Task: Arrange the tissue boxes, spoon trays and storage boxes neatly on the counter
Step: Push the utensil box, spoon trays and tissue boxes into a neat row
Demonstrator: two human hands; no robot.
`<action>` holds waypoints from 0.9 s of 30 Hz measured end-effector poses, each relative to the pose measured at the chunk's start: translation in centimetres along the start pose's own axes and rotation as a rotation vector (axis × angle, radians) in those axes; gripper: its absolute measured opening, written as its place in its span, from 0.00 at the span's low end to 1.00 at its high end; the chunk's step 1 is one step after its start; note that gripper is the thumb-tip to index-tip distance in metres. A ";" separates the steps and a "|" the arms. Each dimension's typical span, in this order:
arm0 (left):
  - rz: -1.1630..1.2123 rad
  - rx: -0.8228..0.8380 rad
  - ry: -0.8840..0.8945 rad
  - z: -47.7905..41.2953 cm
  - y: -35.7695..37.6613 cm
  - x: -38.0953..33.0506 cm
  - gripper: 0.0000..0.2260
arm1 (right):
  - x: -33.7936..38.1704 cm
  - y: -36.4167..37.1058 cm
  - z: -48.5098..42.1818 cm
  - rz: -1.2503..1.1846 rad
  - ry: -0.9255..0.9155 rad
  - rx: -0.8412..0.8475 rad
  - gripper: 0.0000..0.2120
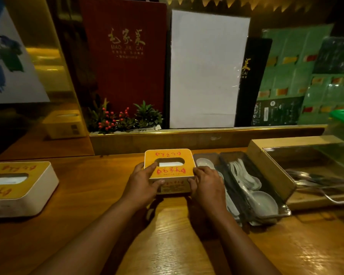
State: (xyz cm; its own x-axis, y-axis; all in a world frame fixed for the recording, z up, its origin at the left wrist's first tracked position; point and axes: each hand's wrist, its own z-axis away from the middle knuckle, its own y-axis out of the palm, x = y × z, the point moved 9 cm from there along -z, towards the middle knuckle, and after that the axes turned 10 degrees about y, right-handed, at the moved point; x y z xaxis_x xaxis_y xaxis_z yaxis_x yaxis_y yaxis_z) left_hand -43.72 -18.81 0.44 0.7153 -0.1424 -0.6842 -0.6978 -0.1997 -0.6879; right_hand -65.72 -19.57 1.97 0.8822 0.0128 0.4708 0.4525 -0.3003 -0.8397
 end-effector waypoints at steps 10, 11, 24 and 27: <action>0.041 -0.015 0.011 -0.5 1.0 0.3 0.32 | -0.8 -0.2 -0.4 -0.040 0.023 0.013 0.20; 0.044 -0.017 0.010 -0.6 1.0 0.5 0.32 | -0.7 -0.2 -0.4 -0.038 0.024 0.014 0.20; -0.015 -0.003 0.030 1.8 -5.7 4.1 0.33 | 9.9 0.8 3.3 -0.193 -0.236 0.000 0.16; -0.093 -0.042 0.034 3.1 -10.7 6.0 0.27 | 15.3 3.6 5.6 -0.207 -0.356 0.111 0.15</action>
State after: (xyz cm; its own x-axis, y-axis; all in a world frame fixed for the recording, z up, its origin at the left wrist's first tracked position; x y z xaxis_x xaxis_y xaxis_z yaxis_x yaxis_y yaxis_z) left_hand -32.09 -14.51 2.88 0.7785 -0.1536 -0.6086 -0.6263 -0.2544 -0.7369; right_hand -49.85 -15.10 4.63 0.7525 0.3964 0.5259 0.6189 -0.1529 -0.7704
